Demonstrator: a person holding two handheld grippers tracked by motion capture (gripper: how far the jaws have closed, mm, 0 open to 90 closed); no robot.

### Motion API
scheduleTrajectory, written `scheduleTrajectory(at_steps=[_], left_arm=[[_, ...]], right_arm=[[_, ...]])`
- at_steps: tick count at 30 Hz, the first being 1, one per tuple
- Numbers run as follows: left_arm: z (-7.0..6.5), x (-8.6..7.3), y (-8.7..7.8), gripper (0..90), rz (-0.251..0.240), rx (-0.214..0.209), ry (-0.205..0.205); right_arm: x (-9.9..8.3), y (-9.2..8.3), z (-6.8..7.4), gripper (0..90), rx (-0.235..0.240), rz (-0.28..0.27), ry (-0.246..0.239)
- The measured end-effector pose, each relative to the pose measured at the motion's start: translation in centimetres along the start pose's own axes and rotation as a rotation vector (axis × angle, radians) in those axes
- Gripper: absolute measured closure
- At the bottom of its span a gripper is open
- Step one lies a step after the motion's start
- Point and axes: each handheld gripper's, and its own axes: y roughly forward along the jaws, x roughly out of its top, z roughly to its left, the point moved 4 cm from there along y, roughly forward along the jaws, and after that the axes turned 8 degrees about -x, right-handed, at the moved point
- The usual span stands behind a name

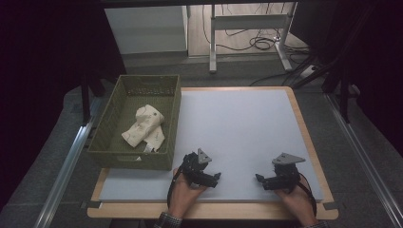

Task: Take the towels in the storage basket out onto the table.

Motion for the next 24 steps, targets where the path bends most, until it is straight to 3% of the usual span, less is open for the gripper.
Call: scheduleTrajectory(at_steps=[8, 14, 20, 24], left_arm=[[0.0, 0.1, 0.0, 4.4, 0.018, -0.003, 0.004], [0.2, 0.2, 0.1, 2.9, 0.021, -0.026, 0.016], [0.4, 0.7, -0.2, 4.3, 0.059, -0.061, 0.021], [0.3, 1.5, -0.6, 4.3, 0.070, -0.062, 0.049]], right_arm=[[0.0, 0.0, 0.0, 5.3, 0.000, -0.001, 0.001], [0.0, 0.0, 0.0, 5.3, 0.000, -0.001, 0.001], [0.0, 0.0, 0.0, 5.3, 0.001, -0.002, 0.002], [0.0, 0.0, 0.0, 5.3, 0.001, -0.002, 0.002]])
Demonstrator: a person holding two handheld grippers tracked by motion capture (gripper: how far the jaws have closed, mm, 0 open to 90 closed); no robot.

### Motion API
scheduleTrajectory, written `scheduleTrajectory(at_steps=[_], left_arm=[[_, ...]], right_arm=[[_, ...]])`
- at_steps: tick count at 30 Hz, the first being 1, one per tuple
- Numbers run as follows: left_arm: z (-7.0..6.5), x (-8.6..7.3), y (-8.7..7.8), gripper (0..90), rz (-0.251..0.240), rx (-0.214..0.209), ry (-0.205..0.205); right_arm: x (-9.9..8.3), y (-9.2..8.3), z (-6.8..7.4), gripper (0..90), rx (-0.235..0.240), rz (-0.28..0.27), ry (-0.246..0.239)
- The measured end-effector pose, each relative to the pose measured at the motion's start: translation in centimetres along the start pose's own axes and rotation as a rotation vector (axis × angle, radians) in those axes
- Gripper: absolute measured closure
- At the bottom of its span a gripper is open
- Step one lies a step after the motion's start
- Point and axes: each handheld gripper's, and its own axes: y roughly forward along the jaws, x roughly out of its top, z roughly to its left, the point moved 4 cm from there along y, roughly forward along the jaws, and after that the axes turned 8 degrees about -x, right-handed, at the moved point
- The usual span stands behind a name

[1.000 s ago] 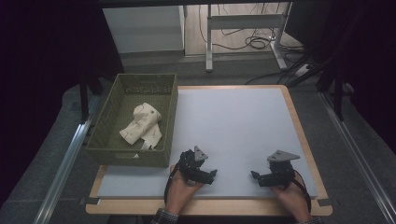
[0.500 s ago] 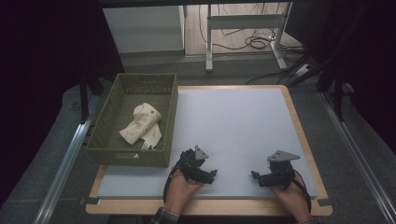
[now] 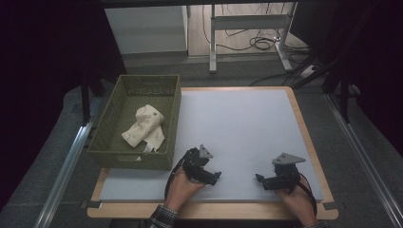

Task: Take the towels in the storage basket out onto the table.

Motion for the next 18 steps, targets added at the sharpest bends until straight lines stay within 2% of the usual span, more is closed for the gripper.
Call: scheduleTrajectory(at_steps=[3, 14, 18], left_arm=[[0.1, 0.3, -0.1, 4.1, 0.016, -0.005, 0.006], [0.4, 1.8, -1.0, 2.9, 0.015, -0.003, 0.007], [0.6, 2.5, -1.3, 2.6, 0.018, -0.018, 0.009]], right_arm=[[0.0, 0.0, 0.0, 5.4, 0.000, 0.000, 0.000], [0.0, 0.0, 0.0, 5.4, 0.000, -0.001, -0.001], [0.0, 0.0, 0.0, 5.4, 0.000, -0.001, 0.000]])
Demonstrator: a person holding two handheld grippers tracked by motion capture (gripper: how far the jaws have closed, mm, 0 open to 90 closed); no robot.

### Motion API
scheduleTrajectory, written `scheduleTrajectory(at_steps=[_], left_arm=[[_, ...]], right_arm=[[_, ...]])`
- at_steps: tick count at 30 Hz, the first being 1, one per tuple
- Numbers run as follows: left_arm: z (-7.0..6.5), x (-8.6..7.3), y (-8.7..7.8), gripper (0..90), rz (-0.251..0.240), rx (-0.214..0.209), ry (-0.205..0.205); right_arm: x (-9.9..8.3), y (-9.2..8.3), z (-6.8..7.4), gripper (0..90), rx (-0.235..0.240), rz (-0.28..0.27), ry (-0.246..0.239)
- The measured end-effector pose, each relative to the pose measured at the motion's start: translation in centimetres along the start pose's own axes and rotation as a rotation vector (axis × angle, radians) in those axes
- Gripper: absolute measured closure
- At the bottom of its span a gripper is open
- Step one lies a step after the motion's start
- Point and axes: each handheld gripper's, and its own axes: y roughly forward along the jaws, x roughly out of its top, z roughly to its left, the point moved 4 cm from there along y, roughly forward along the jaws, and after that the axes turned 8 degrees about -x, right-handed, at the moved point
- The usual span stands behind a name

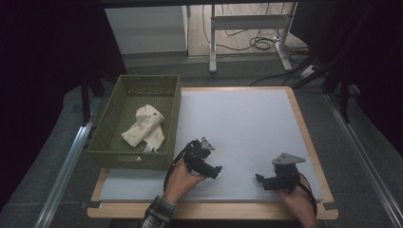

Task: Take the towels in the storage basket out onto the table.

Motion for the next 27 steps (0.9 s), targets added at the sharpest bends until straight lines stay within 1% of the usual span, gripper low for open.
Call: scheduleTrajectory(at_steps=[5, 6, 14, 19, 21, 22, 24, 27], left_arm=[[0.2, 0.7, -0.4, 2.3, 0.002, -0.001, 0.003], [0.3, 1.0, -0.5, 2.0, 0.005, -0.002, 0.005], [0.8, 2.0, -1.4, 1.7, 0.002, -0.019, -0.007], [1.2, 3.0, -2.4, 2.0, 0.001, -0.012, 0.003], [1.2, 3.1, -2.5, 2.0, -0.003, -0.011, 0.000], [1.4, 3.5, -2.9, 2.0, 0.000, -0.009, 0.010], [1.4, 3.7, -3.0, 1.9, 0.000, -0.004, 0.009], [2.0, 4.6, -3.8, 1.9, 0.000, 0.008, 0.012]], right_arm=[[0.0, 0.0, 0.0, 5.4, 0.000, 0.000, 0.000], [0.0, 0.0, 0.0, 5.4, 0.001, 0.000, -0.001], [0.0, 0.0, 0.0, 5.4, 0.001, -0.002, 0.001], [0.0, 0.0, 0.0, 5.4, 0.002, 0.000, 0.003], [0.0, 0.0, 0.0, 5.4, 0.001, 0.000, 0.003], [0.0, 0.0, 0.0, 5.4, 0.001, -0.001, 0.001], [0.0, 0.0, 0.0, 5.4, 0.001, -0.002, 0.001], [0.0, 0.0, 0.0, 5.4, 0.001, -0.002, -0.002]])
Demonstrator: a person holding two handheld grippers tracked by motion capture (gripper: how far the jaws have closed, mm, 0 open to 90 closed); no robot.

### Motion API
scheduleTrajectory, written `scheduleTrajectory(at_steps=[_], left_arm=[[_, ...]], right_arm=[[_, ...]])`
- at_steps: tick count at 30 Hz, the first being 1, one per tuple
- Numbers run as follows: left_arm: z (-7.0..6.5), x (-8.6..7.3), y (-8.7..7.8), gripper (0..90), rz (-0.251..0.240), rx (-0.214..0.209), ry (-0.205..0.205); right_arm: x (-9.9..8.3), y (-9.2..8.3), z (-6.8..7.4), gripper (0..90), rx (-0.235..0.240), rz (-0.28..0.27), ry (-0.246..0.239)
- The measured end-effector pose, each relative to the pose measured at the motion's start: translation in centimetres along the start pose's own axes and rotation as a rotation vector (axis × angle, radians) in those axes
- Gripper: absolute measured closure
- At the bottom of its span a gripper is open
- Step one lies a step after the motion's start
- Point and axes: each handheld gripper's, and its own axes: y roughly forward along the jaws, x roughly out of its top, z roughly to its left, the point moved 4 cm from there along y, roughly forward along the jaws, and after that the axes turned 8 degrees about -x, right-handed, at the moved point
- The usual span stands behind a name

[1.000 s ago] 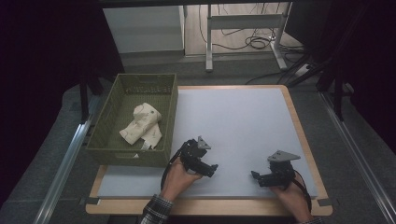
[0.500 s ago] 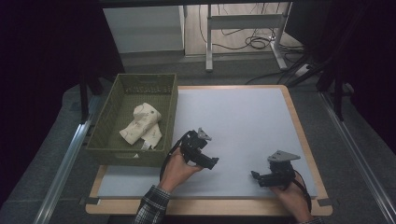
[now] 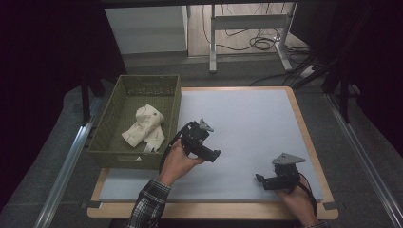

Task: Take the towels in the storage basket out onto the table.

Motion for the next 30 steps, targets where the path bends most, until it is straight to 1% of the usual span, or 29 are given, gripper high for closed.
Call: scheduleTrajectory(at_steps=[1, 5, 6, 7, 10, 12, 14, 15, 17, 18, 20, 23, 24, 25, 27, 28, 30], left_arm=[[0.0, 0.0, 0.0, 1.9, 0.000, 0.000, 0.000], [1.1, 0.9, -1.3, 1.9, -0.006, 0.020, -0.004], [1.1, 0.9, -1.3, 1.9, -0.006, 0.020, -0.004], [1.5, 1.2, -1.8, 2.0, -0.013, 0.024, -0.008], [2.0, 1.4, -2.3, 2.0, -0.018, 0.026, -0.013], [2.7, 1.7, -2.8, 2.0, -0.005, 0.044, -0.003], [2.8, 1.7, -2.9, 1.9, -0.006, 0.045, -0.004], [3.4, 1.9, -3.3, 1.8, -0.007, 0.050, -0.007], [3.6, 2.0, -3.5, 1.8, -0.010, 0.057, -0.004], [4.1, 2.1, -4.0, 1.8, -0.014, 0.078, 0.000], [4.3, 2.2, -4.2, 1.8, -0.014, 0.085, 0.000], [5.2, 2.1, -4.8, 1.4, 0.003, 0.121, -0.001], [5.6, 2.1, -5.0, 1.4, 0.006, 0.136, -0.004], [6.3, 2.0, -5.3, 1.4, 0.010, 0.155, -0.006], [7.0, 1.9, -5.7, 1.4, 0.008, 0.162, -0.017], [7.0, 1.9, -5.7, 1.3, 0.008, 0.162, -0.017], [8.1, 1.6, -6.1, 1.1, -0.003, 0.171, -0.039]], right_arm=[[0.0, 0.0, 0.0, 5.4, 0.000, 0.000, 0.000], [0.0, 0.0, 0.0, 5.4, 0.000, -0.001, 0.002], [0.0, 0.0, 0.0, 5.4, 0.000, -0.001, 0.002], [0.0, 0.0, 0.0, 5.4, 0.000, -0.002, 0.001], [0.0, 0.0, 0.0, 5.4, 0.000, -0.002, 0.001], [0.0, 0.0, 0.0, 5.4, 0.000, -0.002, 0.002], [0.0, 0.0, 0.0, 5.4, 0.000, -0.001, 0.002], [0.0, 0.0, 0.0, 5.4, 0.000, -0.001, 0.002], [0.0, 0.0, 0.0, 5.4, 0.000, -0.002, 0.002], [0.0, 0.0, 0.0, 5.4, 0.000, -0.002, 0.002], [0.0, 0.0, 0.0, 5.4, 0.000, -0.002, 0.002], [0.0, 0.0, 0.0, 5.4, 0.001, -0.002, 0.003], [0.0, 0.0, 0.0, 5.4, 0.001, -0.002, 0.003], [0.0, 0.0, 0.0, 5.4, 0.001, -0.002, 0.003], [0.0, 0.0, 0.0, 5.4, 0.001, -0.002, 0.003], [0.0, 0.0, 0.0, 5.4, 0.001, -0.002, 0.003], [0.0, 0.0, 0.0, 5.4, 0.001, -0.002, 0.004]])
